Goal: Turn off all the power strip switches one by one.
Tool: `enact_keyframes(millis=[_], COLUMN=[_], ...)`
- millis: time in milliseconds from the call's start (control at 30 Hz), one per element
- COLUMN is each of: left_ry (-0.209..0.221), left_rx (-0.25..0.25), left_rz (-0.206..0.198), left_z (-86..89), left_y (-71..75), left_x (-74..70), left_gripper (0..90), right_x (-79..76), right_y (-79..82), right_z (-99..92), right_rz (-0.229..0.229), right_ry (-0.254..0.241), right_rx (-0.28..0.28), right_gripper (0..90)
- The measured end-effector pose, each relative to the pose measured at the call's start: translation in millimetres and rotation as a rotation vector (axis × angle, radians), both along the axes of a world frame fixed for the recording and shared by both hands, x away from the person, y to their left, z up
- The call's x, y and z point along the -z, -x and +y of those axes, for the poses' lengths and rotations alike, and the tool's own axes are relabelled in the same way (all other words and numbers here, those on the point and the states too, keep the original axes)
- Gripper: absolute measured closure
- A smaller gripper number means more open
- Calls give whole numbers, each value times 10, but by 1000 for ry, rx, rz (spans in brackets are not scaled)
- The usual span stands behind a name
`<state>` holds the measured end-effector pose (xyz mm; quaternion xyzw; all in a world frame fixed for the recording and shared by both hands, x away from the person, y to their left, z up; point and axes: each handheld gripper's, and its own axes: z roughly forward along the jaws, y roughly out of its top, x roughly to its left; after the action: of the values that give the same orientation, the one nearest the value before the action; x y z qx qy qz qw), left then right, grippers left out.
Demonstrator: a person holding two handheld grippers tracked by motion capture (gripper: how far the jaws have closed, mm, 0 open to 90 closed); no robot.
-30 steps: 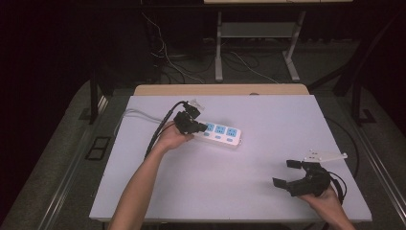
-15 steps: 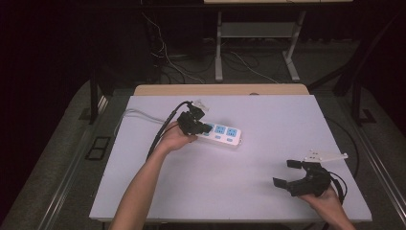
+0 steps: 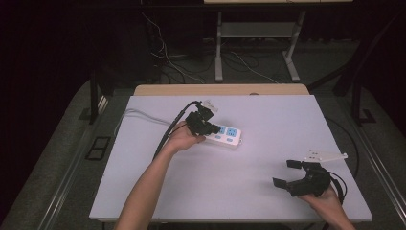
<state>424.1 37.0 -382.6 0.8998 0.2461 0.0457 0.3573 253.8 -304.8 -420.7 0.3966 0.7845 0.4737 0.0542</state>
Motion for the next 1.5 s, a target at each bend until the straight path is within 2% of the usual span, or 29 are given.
enact_keyframes(millis=[200,833,967,1167,1367,1500], left_ry=[-15,-96,-78,-95,-89,-71], left_rx=[24,2,-5,-4,-8,-14], left_rz=[9,15,18,12,21,39], left_z=[-86,-163,-168,-155,-134,-118], left_y=[12,-67,-79,-78,-89,-104], left_x=[42,260,272,260,261,269], left_gripper=[894,894,894,894,894,894], right_x=[0,9,9,9,8,7], right_y=[1,0,0,-1,3,4], right_z=[1,9,8,10,16,16], right_rz=[0,2,1,2,3,2], right_ry=[1,11,11,12,16,16], right_rx=[-3,-9,-10,-10,-11,-11], right_gripper=[4,4,4,4,4,4])
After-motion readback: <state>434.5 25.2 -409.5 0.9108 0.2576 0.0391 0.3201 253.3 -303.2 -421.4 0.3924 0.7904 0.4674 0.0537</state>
